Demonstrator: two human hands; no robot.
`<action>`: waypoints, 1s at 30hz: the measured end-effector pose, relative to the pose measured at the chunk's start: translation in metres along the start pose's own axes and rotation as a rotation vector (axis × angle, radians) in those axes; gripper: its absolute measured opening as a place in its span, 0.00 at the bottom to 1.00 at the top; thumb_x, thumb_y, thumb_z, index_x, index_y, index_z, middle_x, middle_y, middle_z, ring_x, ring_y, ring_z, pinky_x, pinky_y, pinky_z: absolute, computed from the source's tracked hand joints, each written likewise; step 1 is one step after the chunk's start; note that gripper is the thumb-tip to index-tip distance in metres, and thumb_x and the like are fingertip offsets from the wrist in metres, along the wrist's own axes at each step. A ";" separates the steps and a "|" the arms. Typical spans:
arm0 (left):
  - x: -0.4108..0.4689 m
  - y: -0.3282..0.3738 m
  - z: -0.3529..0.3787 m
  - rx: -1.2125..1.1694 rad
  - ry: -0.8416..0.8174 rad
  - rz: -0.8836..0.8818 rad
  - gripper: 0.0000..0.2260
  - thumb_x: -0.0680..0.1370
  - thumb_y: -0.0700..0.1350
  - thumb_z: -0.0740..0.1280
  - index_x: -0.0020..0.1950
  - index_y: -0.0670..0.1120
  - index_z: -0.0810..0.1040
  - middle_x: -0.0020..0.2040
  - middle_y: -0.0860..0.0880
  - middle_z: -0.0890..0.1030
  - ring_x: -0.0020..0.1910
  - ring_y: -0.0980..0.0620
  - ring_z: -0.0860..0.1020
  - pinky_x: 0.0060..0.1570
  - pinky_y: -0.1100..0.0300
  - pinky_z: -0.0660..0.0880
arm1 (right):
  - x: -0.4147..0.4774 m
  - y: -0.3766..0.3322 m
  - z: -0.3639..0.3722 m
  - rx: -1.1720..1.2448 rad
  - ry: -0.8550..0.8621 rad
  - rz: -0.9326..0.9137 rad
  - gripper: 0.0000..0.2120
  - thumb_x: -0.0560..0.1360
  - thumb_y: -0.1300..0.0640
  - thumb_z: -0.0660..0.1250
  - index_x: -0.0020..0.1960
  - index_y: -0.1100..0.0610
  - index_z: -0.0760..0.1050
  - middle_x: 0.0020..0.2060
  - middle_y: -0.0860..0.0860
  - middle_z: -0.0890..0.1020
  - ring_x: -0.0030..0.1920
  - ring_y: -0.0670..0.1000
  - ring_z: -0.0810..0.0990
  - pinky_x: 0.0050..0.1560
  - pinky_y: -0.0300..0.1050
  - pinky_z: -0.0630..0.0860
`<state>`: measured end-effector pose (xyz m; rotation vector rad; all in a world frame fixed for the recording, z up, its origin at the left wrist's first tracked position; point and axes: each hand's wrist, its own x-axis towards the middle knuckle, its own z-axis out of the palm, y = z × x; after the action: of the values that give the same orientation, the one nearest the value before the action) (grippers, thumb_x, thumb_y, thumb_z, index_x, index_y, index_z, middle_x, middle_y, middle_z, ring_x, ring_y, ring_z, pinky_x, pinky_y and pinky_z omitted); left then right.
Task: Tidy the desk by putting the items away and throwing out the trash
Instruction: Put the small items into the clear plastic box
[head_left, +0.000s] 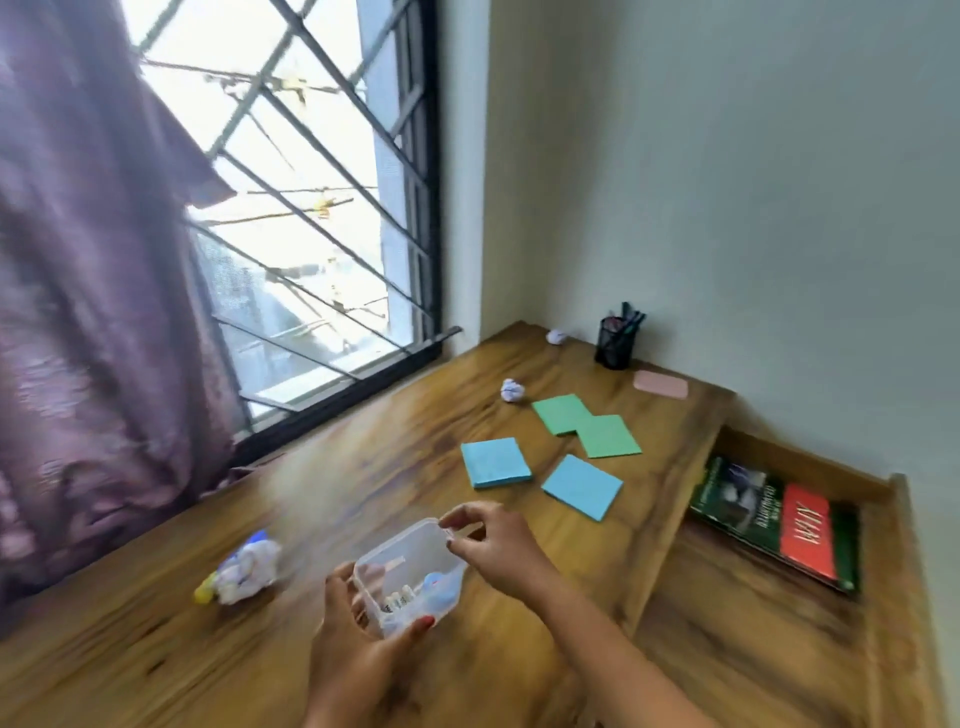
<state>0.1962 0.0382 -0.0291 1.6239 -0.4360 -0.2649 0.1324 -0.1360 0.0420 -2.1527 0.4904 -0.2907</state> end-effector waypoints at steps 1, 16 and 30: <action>0.006 0.003 0.016 0.025 -0.026 0.004 0.39 0.44 0.64 0.80 0.50 0.64 0.68 0.52 0.55 0.80 0.48 0.66 0.80 0.47 0.60 0.80 | 0.002 0.011 -0.013 0.027 0.020 0.029 0.09 0.74 0.59 0.68 0.54 0.55 0.80 0.51 0.51 0.83 0.50 0.47 0.80 0.49 0.35 0.75; 0.077 0.025 0.298 0.243 -0.300 0.054 0.32 0.58 0.58 0.80 0.54 0.56 0.66 0.48 0.60 0.80 0.46 0.65 0.80 0.41 0.71 0.75 | 0.074 0.192 -0.227 0.173 0.366 0.337 0.07 0.76 0.61 0.66 0.51 0.57 0.81 0.39 0.43 0.79 0.44 0.45 0.77 0.42 0.36 0.72; 0.136 0.025 0.455 0.297 -0.337 0.091 0.34 0.68 0.59 0.73 0.66 0.55 0.58 0.59 0.59 0.71 0.55 0.61 0.73 0.48 0.74 0.68 | 0.175 0.320 -0.355 -0.239 0.243 0.435 0.20 0.74 0.61 0.67 0.66 0.58 0.73 0.63 0.56 0.76 0.62 0.53 0.75 0.61 0.42 0.70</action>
<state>0.1232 -0.4319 -0.0399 1.8488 -0.8357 -0.4232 0.0784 -0.6402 -0.0058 -2.1777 1.1621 -0.2592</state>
